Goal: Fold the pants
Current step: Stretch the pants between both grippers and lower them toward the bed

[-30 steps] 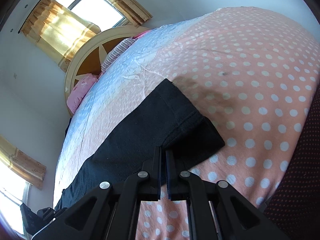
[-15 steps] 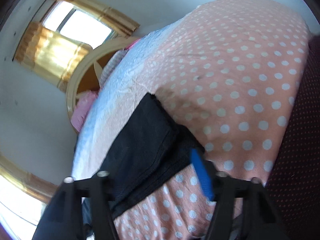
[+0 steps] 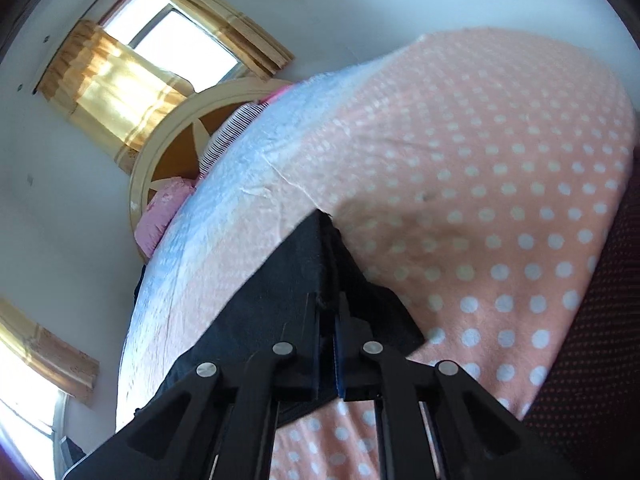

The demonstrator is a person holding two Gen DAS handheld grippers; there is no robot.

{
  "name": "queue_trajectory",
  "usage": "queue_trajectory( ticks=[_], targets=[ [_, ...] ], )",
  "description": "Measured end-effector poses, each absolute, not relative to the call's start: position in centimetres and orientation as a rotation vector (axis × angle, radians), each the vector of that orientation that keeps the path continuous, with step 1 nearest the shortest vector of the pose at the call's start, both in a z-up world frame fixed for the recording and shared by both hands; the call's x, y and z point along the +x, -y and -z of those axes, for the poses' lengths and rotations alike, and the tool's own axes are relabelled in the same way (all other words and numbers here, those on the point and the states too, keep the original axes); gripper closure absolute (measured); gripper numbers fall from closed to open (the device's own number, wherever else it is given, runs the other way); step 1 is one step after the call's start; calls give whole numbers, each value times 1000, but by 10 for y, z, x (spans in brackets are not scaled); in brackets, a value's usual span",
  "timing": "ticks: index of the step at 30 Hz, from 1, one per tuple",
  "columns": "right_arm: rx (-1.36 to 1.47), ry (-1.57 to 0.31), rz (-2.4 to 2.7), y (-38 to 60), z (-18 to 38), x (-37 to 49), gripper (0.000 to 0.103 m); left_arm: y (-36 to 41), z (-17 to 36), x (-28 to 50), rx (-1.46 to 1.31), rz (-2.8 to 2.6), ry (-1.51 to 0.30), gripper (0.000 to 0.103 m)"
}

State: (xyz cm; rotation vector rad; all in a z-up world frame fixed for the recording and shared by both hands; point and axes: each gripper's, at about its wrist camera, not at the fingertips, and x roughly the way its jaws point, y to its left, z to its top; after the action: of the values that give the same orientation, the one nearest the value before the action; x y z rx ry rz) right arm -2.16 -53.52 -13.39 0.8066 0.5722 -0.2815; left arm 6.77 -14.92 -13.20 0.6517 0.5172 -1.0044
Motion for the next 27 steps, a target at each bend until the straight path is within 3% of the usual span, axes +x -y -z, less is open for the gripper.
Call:
queue_trajectory(
  ticks=[9, 12, 14, 16, 27],
  targets=[
    [849, -651, 330, 541, 157, -36, 98, 136, 131, 69, 600, 1035, -525, 102],
    [826, -663, 325, 538, 157, -34, 98, 143, 137, 68, 609, 1026, -539, 94],
    [817, -669, 328, 536, 158, -33, 97, 149, 140, 65, 641, 1014, -527, 72],
    [826, -674, 329, 536, 161, -29, 97, 154, 141, 62, 664, 1013, -506, 60],
    [832, -683, 326, 536, 164, -21, 97, 170, 147, 69, 748, 1018, -520, 59]
  ],
)
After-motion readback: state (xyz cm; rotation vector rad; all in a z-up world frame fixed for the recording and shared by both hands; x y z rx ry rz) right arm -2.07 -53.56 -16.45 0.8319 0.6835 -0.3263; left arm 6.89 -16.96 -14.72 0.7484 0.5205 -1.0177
